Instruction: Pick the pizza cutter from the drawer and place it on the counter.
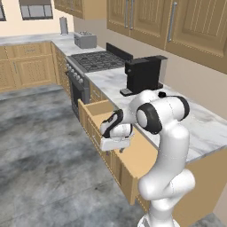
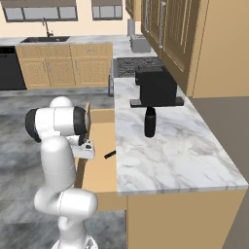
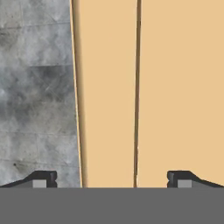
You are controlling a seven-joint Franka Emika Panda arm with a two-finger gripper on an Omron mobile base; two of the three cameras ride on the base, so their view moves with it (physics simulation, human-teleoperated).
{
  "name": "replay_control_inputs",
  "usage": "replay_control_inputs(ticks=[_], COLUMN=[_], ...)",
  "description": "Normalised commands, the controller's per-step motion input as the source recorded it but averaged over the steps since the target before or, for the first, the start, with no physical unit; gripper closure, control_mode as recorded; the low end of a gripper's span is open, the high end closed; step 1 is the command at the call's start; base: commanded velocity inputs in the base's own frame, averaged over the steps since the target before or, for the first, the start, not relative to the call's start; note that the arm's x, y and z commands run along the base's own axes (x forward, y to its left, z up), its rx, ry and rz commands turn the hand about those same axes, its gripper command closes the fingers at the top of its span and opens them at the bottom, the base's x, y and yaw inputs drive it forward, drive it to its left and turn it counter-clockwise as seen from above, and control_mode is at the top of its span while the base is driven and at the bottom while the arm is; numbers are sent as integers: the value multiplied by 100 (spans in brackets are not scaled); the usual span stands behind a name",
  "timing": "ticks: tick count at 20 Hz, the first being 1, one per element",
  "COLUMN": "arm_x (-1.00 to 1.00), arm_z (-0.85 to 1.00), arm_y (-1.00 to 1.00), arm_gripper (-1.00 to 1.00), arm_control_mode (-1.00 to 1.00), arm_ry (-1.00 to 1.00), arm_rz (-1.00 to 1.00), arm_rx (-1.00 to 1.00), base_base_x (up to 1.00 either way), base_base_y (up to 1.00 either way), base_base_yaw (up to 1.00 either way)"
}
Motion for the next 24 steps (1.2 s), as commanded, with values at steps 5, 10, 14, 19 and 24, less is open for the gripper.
replay_control_inputs(ticks=[5, 10, 14, 19, 24], arm_x=[-33, -93, -88, -37, 0], arm_z=[-58, -35, -31, 17, 97], arm_y=[55, 100, 100, 100, 65], arm_gripper=[-100, -100, -100, -100, -100], arm_control_mode=[-100, -100, -100, -100, -100], arm_ry=[1, -5, -11, -31, -38], arm_rz=[1, 7, 11, 4, -9], arm_rx=[0, 0, 0, 5, 17], base_base_x=[0, 0, 0, 0, 0], base_base_y=[0, 0, 0, 0, 0], base_base_yaw=[0, 0, 0, 0, 0])
